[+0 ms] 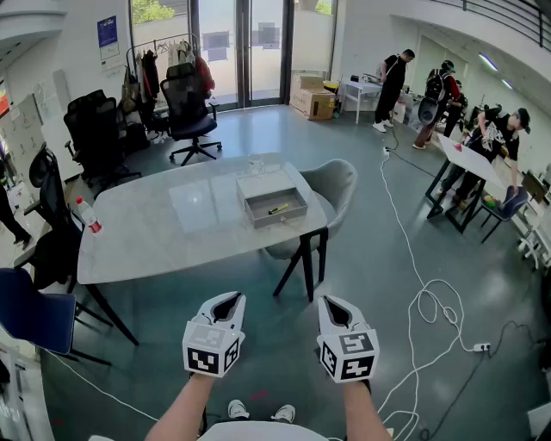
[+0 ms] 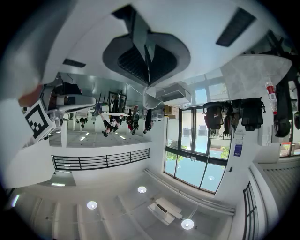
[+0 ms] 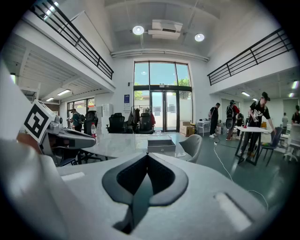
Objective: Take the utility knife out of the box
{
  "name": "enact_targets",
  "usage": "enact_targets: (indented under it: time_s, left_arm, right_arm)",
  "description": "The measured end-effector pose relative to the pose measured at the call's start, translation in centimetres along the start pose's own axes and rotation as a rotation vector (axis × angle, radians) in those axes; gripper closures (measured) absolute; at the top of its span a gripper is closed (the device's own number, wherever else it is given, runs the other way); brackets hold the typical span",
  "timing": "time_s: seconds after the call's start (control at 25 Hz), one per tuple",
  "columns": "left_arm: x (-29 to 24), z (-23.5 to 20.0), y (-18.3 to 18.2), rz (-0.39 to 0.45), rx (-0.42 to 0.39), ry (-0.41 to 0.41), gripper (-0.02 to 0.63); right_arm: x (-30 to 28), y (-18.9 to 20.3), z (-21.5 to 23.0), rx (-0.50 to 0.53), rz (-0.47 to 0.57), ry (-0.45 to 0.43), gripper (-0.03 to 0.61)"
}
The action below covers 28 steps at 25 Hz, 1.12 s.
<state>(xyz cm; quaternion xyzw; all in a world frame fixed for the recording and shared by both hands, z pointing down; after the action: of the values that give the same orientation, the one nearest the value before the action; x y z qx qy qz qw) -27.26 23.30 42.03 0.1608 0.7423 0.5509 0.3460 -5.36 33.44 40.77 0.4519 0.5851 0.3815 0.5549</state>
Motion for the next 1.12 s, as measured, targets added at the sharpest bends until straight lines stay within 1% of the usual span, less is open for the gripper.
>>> enact_targets:
  time_s: [0.08, 0.28, 0.52, 0.72, 0.92, 1.0, 1.12]
  left_arm:
    - [-0.4, 0.6, 0.1, 0.003, 0.002, 0.003, 0.594]
    - [-1.3, 2.5, -0.2, 0.036, 0.047, 0.023, 0.594]
    - [-2.2, 3.9, -0.2, 0.031, 0.007, 0.008, 0.592]
    - [-3.0, 3.9, -0.4, 0.034, 0.019, -0.003, 0.591]
    - [-4.1, 3.8, -0.5, 0.035, 0.021, -0.015, 0.589]
    - [-4.7, 3.8, -0.9, 0.042, 0.022, -0.012, 0.573]
    - [-6.2, 3.4, -1.1, 0.038, 0.026, -0.007, 0.524]
  right_arm:
    - [0.1, 0.3, 0.6, -0.007, 0.003, 0.000, 0.574]
    - [0.5, 0.8, 2.0, -0.006, -0.003, -0.022, 0.574]
    - [0.2, 1.2, 3.1, 0.010, -0.009, -0.054, 0.574]
    - [-0.4, 1.2, 3.8, 0.019, -0.016, -0.079, 0.574]
    - [-1.2, 1.3, 4.6, 0.021, -0.019, -0.084, 0.574]
    - [-1.7, 1.3, 5.1, 0.020, -0.021, -0.083, 0.574]
    - [-3.0, 1.4, 5.8, 0.023, -0.025, -0.085, 0.574]
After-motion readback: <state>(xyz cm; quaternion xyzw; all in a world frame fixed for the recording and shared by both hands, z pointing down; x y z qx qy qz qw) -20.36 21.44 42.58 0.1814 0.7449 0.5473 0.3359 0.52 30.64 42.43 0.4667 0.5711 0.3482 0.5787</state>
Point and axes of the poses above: the fingertips, and each gripper's own axes: x backward along the fingers, z to its right, y out of its underside, the point moved 8 cm from there along x, backward along the fingers, and after that the axes turned 7 degrees about x, right-handed, at the moved point
